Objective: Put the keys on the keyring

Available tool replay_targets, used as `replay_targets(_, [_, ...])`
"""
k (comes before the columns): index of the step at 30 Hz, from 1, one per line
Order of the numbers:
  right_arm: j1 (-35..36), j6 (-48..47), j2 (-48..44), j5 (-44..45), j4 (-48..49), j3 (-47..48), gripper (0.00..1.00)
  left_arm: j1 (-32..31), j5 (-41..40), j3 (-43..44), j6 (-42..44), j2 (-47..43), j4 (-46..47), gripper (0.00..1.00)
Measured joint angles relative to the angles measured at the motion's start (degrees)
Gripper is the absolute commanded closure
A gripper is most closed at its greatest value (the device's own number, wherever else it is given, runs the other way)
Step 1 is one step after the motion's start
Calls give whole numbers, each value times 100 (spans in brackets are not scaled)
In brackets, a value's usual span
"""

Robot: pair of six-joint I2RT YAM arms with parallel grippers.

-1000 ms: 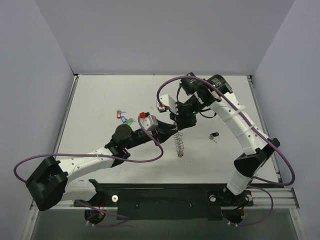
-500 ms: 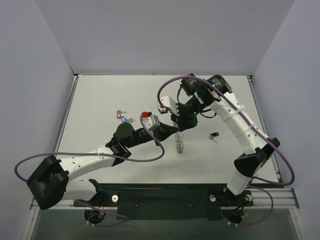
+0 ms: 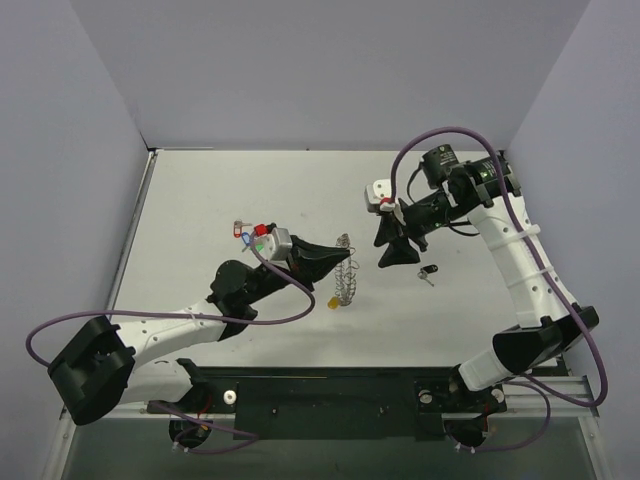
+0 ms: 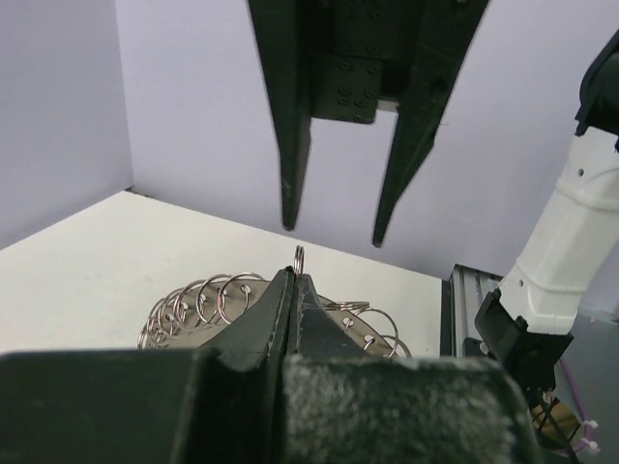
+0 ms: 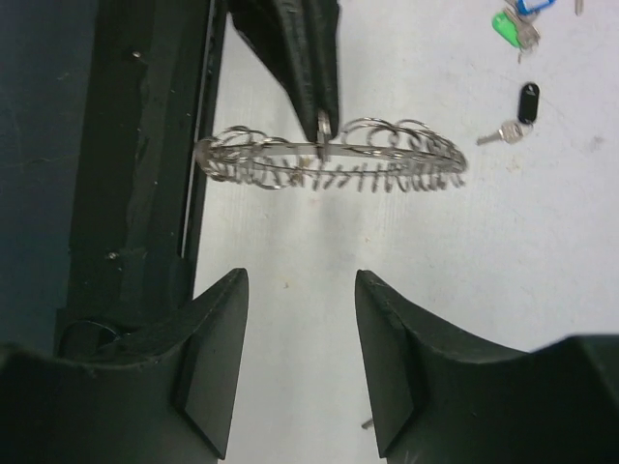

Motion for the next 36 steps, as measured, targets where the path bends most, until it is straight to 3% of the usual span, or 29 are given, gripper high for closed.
replay_targets(9, [-7,-345,-127,-1126,-76,-271,74,-2,-210,-114,-352,0,684,100])
replay_targets(24, [15,-127,118,-1287,-70,-142,72,-44,-219,-116,-498,142,1003,100])
replay_targets(36, [22,160,188,-1287,59,118,78,-81,-203,-116,-577,284,1099,100])
